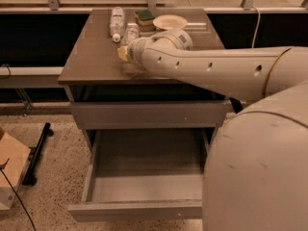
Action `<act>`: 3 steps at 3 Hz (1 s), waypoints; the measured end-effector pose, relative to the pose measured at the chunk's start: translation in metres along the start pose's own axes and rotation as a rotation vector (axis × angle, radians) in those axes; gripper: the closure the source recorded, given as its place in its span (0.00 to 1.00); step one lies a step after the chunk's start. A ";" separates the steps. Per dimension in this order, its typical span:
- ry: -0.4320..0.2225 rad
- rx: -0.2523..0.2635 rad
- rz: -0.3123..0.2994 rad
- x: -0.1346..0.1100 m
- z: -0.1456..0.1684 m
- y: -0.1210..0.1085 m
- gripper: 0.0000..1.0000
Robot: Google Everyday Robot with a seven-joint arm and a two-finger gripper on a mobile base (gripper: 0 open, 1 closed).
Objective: Place water bottle into middle drawer
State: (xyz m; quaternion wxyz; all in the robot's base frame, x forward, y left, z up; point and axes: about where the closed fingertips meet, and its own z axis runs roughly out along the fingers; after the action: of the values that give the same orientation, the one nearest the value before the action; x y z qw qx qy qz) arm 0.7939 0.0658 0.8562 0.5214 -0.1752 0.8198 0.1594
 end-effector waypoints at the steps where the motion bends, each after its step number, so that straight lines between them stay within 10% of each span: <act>1: 0.000 -0.002 -0.001 0.000 0.000 0.001 0.21; 2: -0.001 0.001 -0.003 -0.001 0.001 0.001 0.00; 3: -0.005 0.021 -0.009 -0.004 0.002 -0.007 0.00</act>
Offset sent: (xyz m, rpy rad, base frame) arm -0.0003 0.0013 0.0003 0.0002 -0.0003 0.0019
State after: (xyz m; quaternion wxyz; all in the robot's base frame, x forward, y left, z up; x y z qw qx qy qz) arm 0.7997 0.0611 0.8584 0.5259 -0.1732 0.8193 0.1490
